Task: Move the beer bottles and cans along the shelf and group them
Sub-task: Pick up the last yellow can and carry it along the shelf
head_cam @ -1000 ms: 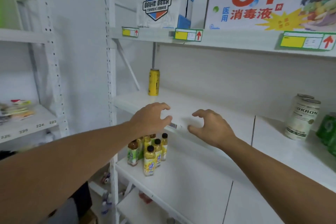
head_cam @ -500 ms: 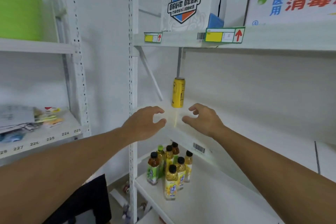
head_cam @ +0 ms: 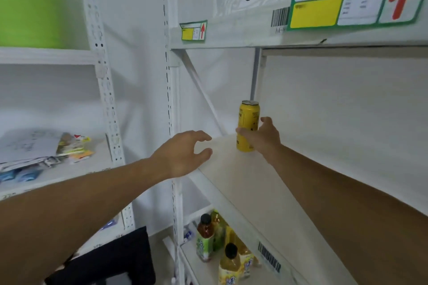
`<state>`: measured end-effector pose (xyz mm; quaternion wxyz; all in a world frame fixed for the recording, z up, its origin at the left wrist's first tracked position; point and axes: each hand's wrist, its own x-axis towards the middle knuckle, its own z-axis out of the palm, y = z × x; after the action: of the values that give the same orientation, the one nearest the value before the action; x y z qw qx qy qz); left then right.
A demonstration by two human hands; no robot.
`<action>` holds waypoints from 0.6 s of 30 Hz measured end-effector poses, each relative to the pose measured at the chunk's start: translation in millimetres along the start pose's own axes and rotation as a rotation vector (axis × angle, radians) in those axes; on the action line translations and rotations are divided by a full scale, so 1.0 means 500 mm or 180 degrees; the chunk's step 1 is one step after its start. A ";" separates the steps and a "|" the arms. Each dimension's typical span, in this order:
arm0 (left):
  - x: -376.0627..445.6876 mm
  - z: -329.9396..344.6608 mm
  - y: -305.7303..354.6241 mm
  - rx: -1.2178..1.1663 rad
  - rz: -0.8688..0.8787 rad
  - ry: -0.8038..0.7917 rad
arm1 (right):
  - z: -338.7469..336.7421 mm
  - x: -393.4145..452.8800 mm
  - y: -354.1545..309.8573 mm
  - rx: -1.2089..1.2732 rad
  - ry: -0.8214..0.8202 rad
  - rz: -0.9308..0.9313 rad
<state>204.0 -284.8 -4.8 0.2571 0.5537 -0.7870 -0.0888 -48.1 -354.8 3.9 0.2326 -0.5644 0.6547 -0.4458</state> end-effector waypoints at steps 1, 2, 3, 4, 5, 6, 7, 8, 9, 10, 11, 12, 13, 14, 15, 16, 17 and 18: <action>0.010 0.008 -0.002 -0.0048 -0.0041 0.0041 | 0.010 0.021 0.005 0.0086 0.0070 -0.0019; 0.018 0.017 -0.004 -0.0101 -0.0075 0.0075 | 0.021 0.038 0.011 0.0142 0.0116 -0.0041; 0.022 0.025 -0.005 -0.0144 -0.0093 0.0102 | 0.031 0.053 0.017 0.0194 0.0138 -0.0056; 0.024 0.033 -0.008 -0.0168 -0.0097 0.0112 | 0.040 0.063 0.024 0.0252 0.0133 -0.0066; 0.024 0.040 -0.010 -0.0179 -0.0099 0.0103 | 0.047 0.071 0.031 0.0313 0.0119 -0.0066; 0.024 0.046 -0.012 -0.0188 -0.0108 0.0093 | 0.052 0.076 0.036 0.0356 0.0118 -0.0069; 0.023 0.051 -0.015 -0.0203 -0.0122 0.0085 | 0.054 0.079 0.041 0.0385 0.0137 -0.0091; 0.023 0.054 -0.019 -0.0221 -0.0139 0.0073 | 0.054 0.079 0.044 0.0403 0.0161 -0.0126; 0.023 0.055 -0.020 -0.0229 -0.0150 0.0065 | 0.052 0.077 0.047 0.0425 0.0187 -0.0171; 0.022 0.055 -0.021 -0.0224 -0.0157 0.0068 | 0.049 0.074 0.048 0.0438 0.0208 -0.0208; 0.020 0.053 -0.019 -0.0214 -0.0166 0.0069 | 0.045 0.068 0.049 0.0448 0.0212 -0.0240; 0.017 0.050 -0.014 -0.0195 -0.0175 0.0062 | 0.039 0.060 0.048 0.0451 0.0207 -0.0265; 0.012 0.045 -0.010 -0.0153 -0.0182 0.0049 | 0.034 0.051 0.047 0.0456 0.0202 -0.0275; 0.007 0.041 -0.006 -0.0102 -0.0174 0.0029 | 0.027 0.037 0.044 0.0469 0.0198 -0.0279; 0.002 0.037 0.000 -0.0070 -0.0155 0.0006 | 0.018 0.021 0.043 0.0480 0.0204 -0.0285; -0.004 0.033 0.006 -0.0052 -0.0124 -0.0014 | 0.006 0.002 0.042 0.0480 0.0230 -0.0285; -0.011 0.029 0.013 -0.0046 -0.0087 -0.0032 | -0.007 -0.019 0.040 0.0480 0.0277 -0.0281; -0.020 0.025 0.021 -0.0054 -0.0046 -0.0044 | -0.022 -0.045 0.038 0.0489 0.0331 -0.0270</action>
<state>191.6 -273.7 -14.0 0.2557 0.5565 -0.7840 -0.1011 -61.4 -330.5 -11.0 0.2218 -0.5482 0.6053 -0.5328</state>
